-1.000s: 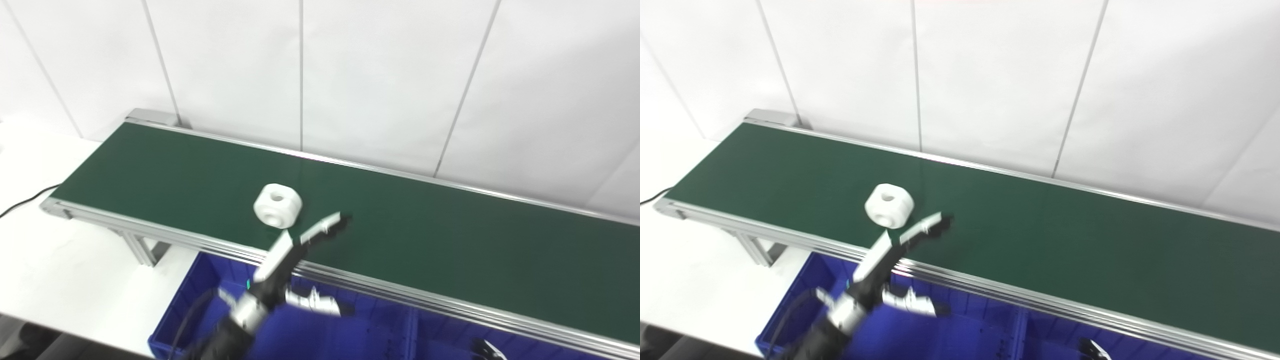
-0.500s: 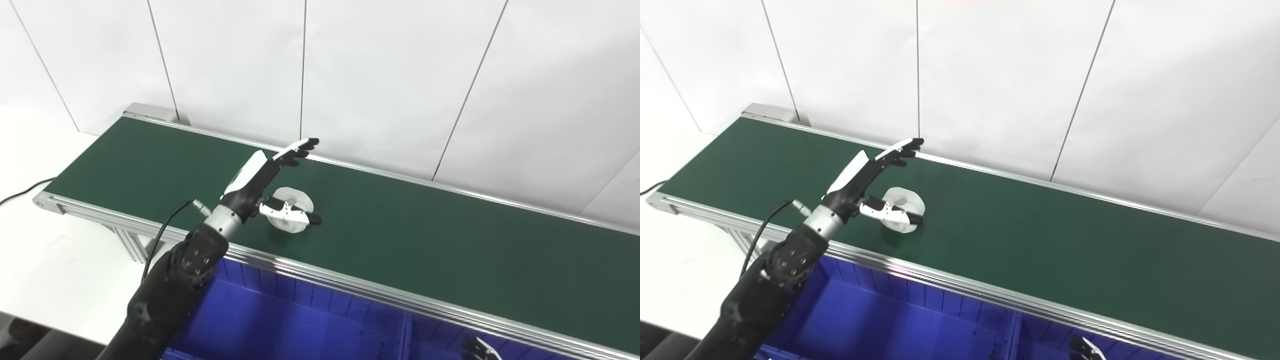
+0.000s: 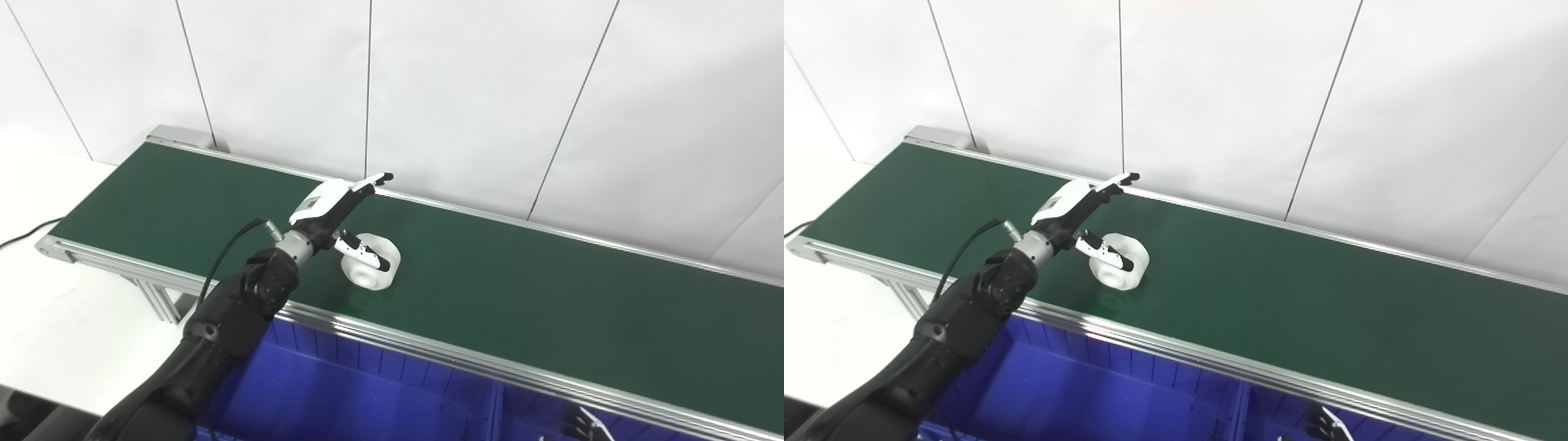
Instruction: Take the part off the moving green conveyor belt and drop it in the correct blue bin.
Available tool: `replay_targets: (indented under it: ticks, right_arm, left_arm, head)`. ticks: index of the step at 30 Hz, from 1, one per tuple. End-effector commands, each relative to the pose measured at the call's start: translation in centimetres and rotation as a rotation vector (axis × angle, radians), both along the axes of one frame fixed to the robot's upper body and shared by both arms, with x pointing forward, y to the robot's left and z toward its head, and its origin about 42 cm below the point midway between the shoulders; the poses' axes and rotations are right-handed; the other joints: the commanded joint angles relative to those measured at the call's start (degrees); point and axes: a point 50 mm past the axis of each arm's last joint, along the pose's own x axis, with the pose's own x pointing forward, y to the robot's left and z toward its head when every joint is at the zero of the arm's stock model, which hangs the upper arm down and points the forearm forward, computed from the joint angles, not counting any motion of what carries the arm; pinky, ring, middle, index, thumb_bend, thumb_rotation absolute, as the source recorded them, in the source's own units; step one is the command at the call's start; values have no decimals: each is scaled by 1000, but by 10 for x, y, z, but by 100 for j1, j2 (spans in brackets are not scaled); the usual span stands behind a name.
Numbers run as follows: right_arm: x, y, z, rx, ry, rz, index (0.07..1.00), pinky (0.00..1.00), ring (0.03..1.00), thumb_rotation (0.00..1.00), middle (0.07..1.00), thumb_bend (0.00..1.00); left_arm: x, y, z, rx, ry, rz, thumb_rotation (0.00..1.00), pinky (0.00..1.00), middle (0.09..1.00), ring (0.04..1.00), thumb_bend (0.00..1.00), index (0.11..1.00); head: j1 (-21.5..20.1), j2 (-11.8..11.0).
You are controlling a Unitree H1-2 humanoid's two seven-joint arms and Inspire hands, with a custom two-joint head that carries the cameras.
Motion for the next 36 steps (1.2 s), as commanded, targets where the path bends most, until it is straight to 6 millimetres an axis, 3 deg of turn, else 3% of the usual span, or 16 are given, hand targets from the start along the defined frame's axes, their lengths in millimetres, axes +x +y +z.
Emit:
replay_targets:
  ticks: [1,7,15,19,20,21,23,31,34,36]
  right_arm:
    - [8,-1,12,-6,-92,6,781,669,733,515,758,563]
    - [8,-3,12,13,-94,-9,770,676,734,498,752,573]
    - [8,-7,13,-22,-98,-12,766,676,732,525,747,573]
    - [8,-9,14,-13,-99,-13,765,668,727,517,745,578]
    - [8,-9,14,-14,-98,-16,765,670,728,517,746,576]
    - [7,-9,13,-15,-97,-19,763,676,729,526,745,591]
    - [7,-9,13,-16,-96,-24,761,680,727,551,744,619]
    - [7,-8,14,-18,-100,-13,765,679,731,532,746,588]
    - [7,-6,15,-18,-105,-13,761,683,725,531,742,601]
    - [6,-4,17,-23,-112,-9,762,687,727,533,743,597]
  left_arm:
    - [15,-9,24,21,-72,-1,167,841,949,922,787,960]
    - [18,-24,8,80,-77,-12,9,850,920,910,834,931]
    - [16,-42,-15,105,40,-38,0,870,928,921,840,927]
    - [12,-53,-23,69,82,-57,0,706,863,788,809,851]
    - [10,-56,-26,53,69,-64,0,636,778,701,732,778]
    - [8,-59,-28,30,51,-71,0,554,600,596,605,622]
    - [4,-63,-32,-7,28,-80,0,469,509,445,516,540]
    - [-4,-64,-37,-145,6,-71,0,362,480,382,495,542]
    - [-8,-58,-36,-165,4,-62,0,487,515,428,498,505]
    - [-14,-54,-34,-197,-4,-55,0,489,516,428,499,505]
  head:
    - [6,-4]
    - [49,19]
    - [83,48]
    - [91,69]
    - [91,73]
    - [91,74]
    - [86,76]
    - [-21,141]
    - [-149,196]
    - [-338,318]
